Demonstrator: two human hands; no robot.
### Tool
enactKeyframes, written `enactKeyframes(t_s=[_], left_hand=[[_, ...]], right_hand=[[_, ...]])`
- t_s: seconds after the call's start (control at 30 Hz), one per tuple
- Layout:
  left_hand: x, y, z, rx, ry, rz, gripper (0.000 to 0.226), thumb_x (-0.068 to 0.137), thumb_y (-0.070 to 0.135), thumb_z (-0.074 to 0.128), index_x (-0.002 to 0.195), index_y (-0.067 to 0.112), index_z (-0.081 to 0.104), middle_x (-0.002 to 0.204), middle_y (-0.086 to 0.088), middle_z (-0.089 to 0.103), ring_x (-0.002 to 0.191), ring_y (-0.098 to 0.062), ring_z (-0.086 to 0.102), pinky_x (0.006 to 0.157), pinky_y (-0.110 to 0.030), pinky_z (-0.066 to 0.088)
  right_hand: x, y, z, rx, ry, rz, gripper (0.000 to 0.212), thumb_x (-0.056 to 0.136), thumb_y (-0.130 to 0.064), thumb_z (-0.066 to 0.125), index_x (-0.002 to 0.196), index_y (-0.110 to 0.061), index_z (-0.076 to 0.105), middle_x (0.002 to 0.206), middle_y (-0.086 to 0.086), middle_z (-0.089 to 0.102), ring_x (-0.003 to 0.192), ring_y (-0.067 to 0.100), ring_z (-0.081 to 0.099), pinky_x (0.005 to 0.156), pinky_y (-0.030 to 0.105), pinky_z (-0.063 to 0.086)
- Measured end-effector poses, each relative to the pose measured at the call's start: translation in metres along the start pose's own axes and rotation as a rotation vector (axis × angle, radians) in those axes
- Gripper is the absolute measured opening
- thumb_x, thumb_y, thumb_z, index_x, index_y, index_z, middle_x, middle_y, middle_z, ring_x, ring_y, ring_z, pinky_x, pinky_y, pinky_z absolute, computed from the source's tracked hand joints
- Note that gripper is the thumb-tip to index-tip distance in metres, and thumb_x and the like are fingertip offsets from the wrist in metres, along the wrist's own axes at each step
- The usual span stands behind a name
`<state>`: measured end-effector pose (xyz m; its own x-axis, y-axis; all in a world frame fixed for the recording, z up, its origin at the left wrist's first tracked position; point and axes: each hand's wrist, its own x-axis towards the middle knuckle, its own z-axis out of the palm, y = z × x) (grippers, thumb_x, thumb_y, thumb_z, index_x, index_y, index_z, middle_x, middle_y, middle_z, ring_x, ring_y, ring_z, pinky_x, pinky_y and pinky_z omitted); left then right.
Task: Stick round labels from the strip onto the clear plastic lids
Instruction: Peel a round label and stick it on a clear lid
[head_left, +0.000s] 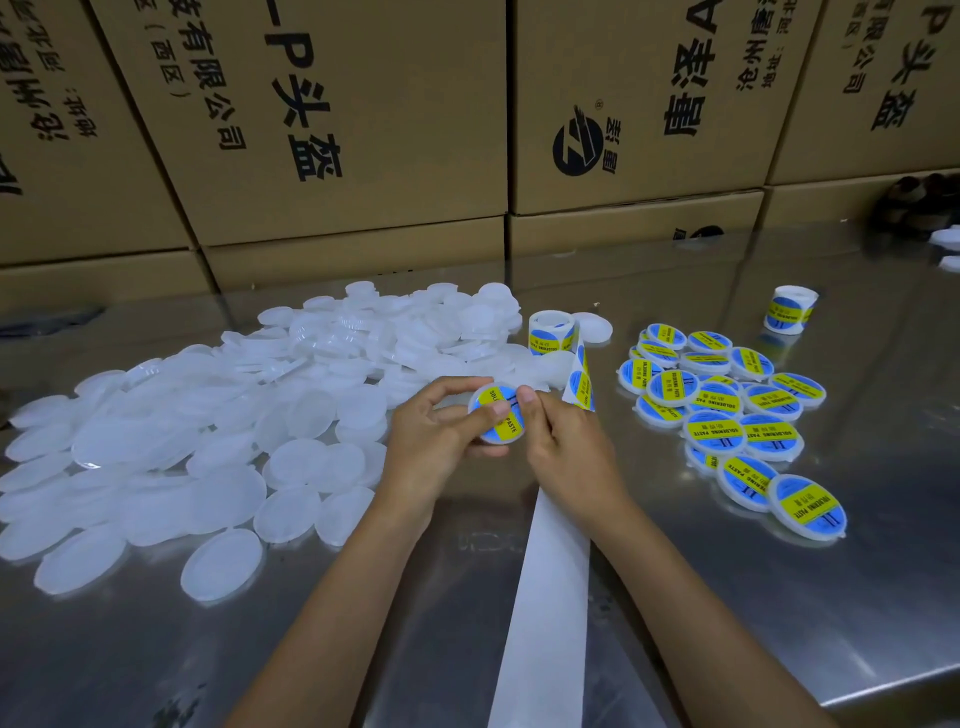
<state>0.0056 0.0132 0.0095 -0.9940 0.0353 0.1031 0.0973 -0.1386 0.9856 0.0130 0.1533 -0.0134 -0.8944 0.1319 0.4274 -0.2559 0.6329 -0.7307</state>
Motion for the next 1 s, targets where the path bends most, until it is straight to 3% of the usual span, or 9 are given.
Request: enactKeyframes(t_s=[0.1, 0.23, 0.33, 0.47, 0.53, 0.67, 0.77, 0.87, 1.0], left_hand=[[-0.001, -0.001, -0.001, -0.008, 0.092, 0.009, 0.022, 0.083, 0.017, 0.082, 0.095, 0.004, 0.070, 0.088, -0.008, 0.078, 0.072, -0.023, 0.075, 0.055, -0.029, 0.059], [0.000, -0.001, 0.000, 0.008, 0.199, 0.028, 0.026, 0.088, 0.025, 0.077, 0.087, 0.003, 0.064, 0.081, -0.006, 0.077, 0.058, -0.019, 0.071, 0.049, -0.025, 0.056], [0.000, 0.000, 0.001, -0.032, 0.178, 0.023, 0.028, 0.094, 0.029, 0.070, 0.091, 0.002, 0.065, 0.082, -0.012, 0.076, 0.065, -0.018, 0.074, 0.050, -0.022, 0.056], [0.000, -0.001, 0.002, -0.089, 0.056, 0.018, 0.016, 0.100, 0.023, 0.062, 0.107, 0.010, 0.068, 0.096, -0.013, 0.077, 0.085, -0.027, 0.076, 0.068, -0.031, 0.062], [0.000, -0.002, 0.001, -0.096, -0.031, 0.023, 0.021, 0.100, 0.017, 0.061, 0.120, 0.014, 0.068, 0.100, -0.011, 0.077, 0.090, -0.025, 0.076, 0.075, -0.032, 0.062], [-0.002, -0.002, 0.000, -0.015, -0.176, -0.004, 0.040, 0.096, 0.008, 0.066, 0.132, 0.022, 0.062, 0.107, -0.007, 0.077, 0.094, -0.026, 0.075, 0.087, -0.034, 0.060], [-0.004, -0.001, 0.003, 0.019, -0.161, -0.005, 0.040, 0.089, 0.004, 0.073, 0.125, 0.020, 0.067, 0.104, -0.004, 0.078, 0.090, -0.024, 0.076, 0.080, -0.032, 0.061], [-0.005, 0.002, 0.002, 0.011, -0.085, 0.000, 0.033, 0.086, 0.009, 0.077, 0.118, 0.017, 0.071, 0.095, -0.004, 0.079, 0.078, -0.022, 0.077, 0.066, -0.020, 0.058], [-0.004, 0.001, 0.001, -0.059, -0.038, -0.010, 0.027, 0.089, 0.011, 0.074, 0.116, 0.016, 0.073, 0.095, -0.004, 0.079, 0.087, -0.021, 0.077, 0.066, -0.023, 0.059]], right_hand=[[-0.002, -0.002, 0.002, 0.052, -0.049, -0.005, 0.046, 0.104, -0.046, 0.036, 0.068, -0.022, 0.049, 0.058, -0.006, 0.051, 0.065, 0.017, 0.049, 0.062, 0.038, 0.042], [-0.007, -0.007, 0.006, -0.011, -0.077, 0.012, 0.060, 0.088, -0.071, 0.045, 0.060, -0.019, 0.038, 0.052, -0.010, 0.044, 0.056, 0.010, 0.042, 0.055, 0.030, 0.035], [-0.006, -0.008, 0.006, 0.073, -0.061, 0.039, 0.056, 0.090, -0.060, 0.056, 0.059, -0.019, 0.035, 0.048, -0.009, 0.038, 0.053, 0.011, 0.037, 0.055, 0.033, 0.032], [0.000, -0.010, 0.003, 0.229, 0.032, 0.105, 0.050, 0.094, -0.045, 0.061, 0.064, -0.009, 0.045, 0.053, -0.007, 0.038, 0.055, 0.013, 0.036, 0.058, 0.033, 0.033], [0.001, -0.009, -0.001, 0.299, 0.092, 0.117, 0.049, 0.096, -0.038, 0.061, 0.067, -0.001, 0.049, 0.054, -0.004, 0.040, 0.055, 0.011, 0.036, 0.057, 0.028, 0.033], [0.001, -0.006, -0.006, 0.362, 0.157, 0.111, 0.046, 0.099, -0.031, 0.058, 0.066, -0.001, 0.047, 0.056, -0.003, 0.039, 0.057, 0.011, 0.035, 0.056, 0.024, 0.030], [0.001, -0.006, -0.006, 0.369, 0.144, 0.086, 0.046, 0.100, -0.030, 0.056, 0.067, 0.002, 0.046, 0.058, 0.000, 0.039, 0.058, 0.011, 0.034, 0.055, 0.023, 0.030], [0.000, -0.007, -0.005, 0.362, 0.107, 0.051, 0.045, 0.101, -0.030, 0.055, 0.067, -0.001, 0.046, 0.056, -0.007, 0.037, 0.055, 0.007, 0.032, 0.054, 0.019, 0.028], [-0.001, -0.007, -0.002, 0.335, 0.056, 0.050, 0.042, 0.099, -0.039, 0.055, 0.070, -0.010, 0.046, 0.052, -0.012, 0.040, 0.053, 0.007, 0.036, 0.055, 0.021, 0.030]])
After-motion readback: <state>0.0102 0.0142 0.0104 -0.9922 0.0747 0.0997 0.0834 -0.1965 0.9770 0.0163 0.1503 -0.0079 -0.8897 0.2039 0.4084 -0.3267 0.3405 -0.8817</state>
